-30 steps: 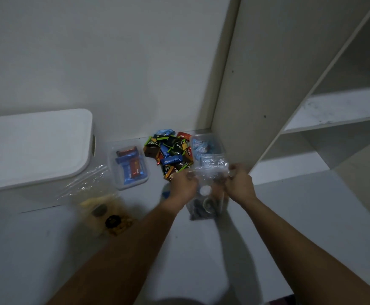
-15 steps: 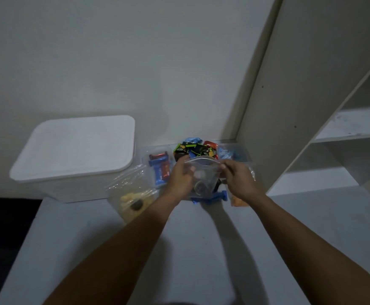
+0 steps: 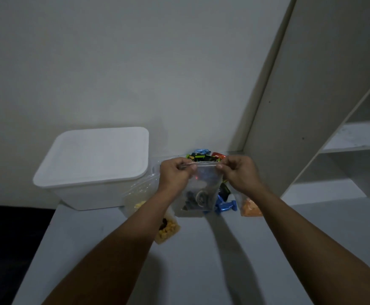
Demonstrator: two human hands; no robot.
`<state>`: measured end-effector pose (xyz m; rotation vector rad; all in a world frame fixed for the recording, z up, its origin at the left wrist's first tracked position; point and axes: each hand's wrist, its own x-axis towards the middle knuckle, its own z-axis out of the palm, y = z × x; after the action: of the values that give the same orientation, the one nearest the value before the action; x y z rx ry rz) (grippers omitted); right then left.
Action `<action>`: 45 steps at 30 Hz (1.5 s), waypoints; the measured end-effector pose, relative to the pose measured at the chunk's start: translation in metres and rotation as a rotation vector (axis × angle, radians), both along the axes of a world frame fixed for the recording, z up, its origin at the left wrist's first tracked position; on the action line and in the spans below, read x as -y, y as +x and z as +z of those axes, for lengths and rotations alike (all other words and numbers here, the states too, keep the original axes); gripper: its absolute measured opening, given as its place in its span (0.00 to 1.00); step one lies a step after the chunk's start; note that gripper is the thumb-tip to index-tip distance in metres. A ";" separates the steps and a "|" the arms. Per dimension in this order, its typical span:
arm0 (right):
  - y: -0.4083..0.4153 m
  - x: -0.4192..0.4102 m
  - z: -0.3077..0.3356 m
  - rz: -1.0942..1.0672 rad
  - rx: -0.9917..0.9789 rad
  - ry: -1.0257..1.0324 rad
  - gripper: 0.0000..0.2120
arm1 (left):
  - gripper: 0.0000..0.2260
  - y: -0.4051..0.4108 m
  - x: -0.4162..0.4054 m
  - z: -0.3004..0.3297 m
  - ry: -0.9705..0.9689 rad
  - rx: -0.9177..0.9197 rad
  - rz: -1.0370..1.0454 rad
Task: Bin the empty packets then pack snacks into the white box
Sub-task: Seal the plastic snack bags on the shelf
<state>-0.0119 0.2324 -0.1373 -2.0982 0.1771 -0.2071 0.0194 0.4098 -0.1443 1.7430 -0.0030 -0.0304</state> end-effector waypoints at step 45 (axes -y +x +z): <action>0.011 -0.015 0.029 0.011 -0.035 -0.178 0.01 | 0.08 0.007 -0.026 0.022 0.041 0.034 0.067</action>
<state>-0.0012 0.2478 -0.1087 -2.2801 0.1729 -0.1855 0.0261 0.4363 -0.1221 1.7834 0.0313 0.0493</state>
